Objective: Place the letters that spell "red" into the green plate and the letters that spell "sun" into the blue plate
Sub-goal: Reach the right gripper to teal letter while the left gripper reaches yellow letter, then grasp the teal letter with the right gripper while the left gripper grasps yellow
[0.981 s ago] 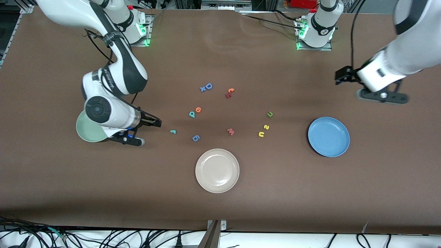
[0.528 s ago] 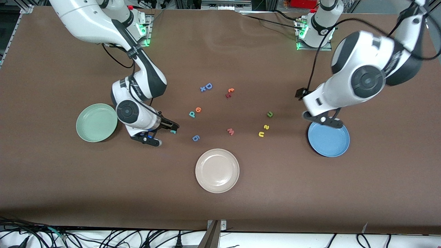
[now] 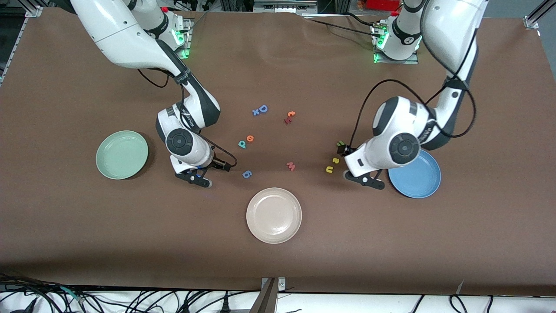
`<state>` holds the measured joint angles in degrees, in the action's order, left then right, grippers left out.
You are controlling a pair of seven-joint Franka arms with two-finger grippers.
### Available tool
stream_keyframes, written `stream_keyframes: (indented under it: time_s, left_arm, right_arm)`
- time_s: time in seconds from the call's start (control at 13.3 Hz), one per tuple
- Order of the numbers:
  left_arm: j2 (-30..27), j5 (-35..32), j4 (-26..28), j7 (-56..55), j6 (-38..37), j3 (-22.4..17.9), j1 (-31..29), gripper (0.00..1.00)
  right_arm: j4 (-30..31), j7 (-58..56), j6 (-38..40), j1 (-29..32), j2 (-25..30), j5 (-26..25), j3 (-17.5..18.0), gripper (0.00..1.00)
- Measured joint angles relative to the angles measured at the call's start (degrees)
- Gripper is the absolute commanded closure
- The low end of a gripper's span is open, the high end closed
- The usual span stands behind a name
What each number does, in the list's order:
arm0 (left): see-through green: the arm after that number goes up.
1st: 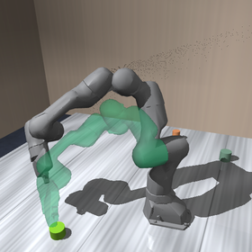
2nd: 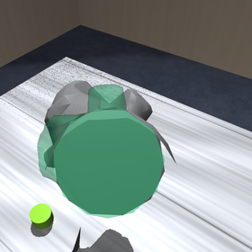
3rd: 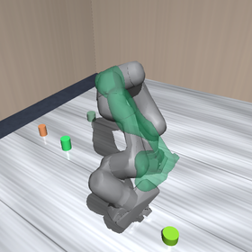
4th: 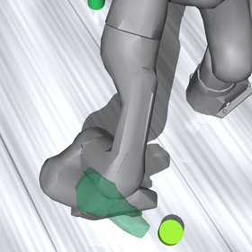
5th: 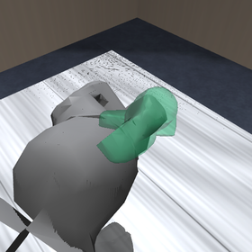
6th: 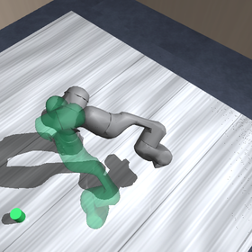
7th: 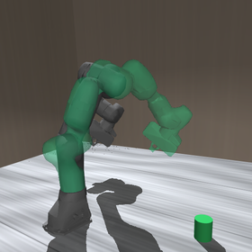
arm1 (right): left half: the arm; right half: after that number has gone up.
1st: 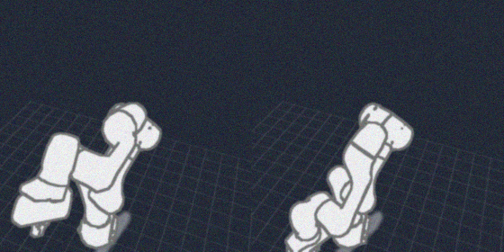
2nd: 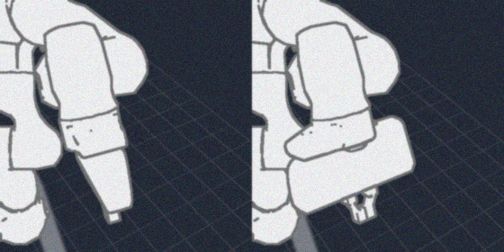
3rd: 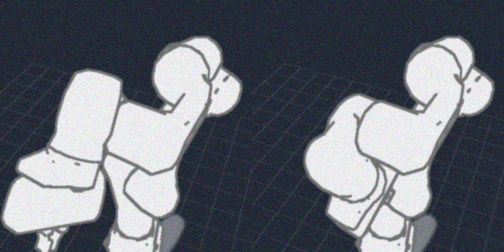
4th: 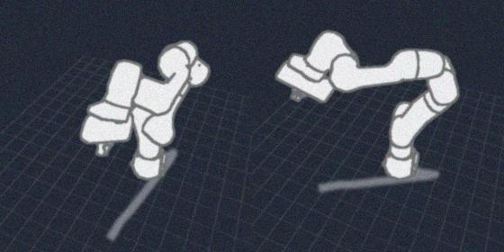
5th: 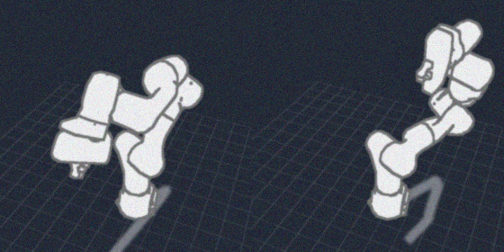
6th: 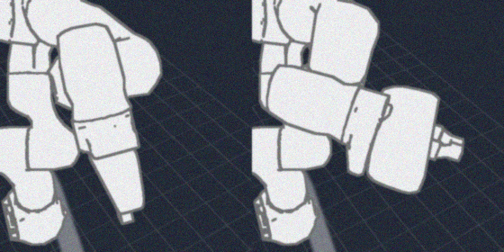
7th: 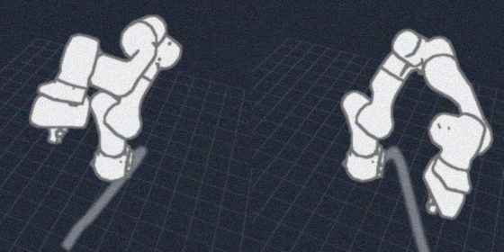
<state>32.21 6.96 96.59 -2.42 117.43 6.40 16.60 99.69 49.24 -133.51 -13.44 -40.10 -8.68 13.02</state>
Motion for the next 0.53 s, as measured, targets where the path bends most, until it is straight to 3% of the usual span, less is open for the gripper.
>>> stream_keyframes:
  time_s: [0.23,0.53]
  left_arm:
    - [0.42,0.0,7.46,-1.85,12.2,0.02,2.51,0.0]
    - [0.73,-0.09,13.67,-1.86,21.14,-0.01,3.52,0.06]
  right_arm:
    - [-0.02,0.91,-0.5,-0.31,-0.34,-0.76,-0.01,0.05]
    - [-0.03,2.82,-1.6,-1.35,-0.49,-0.8,0.0,0.3]
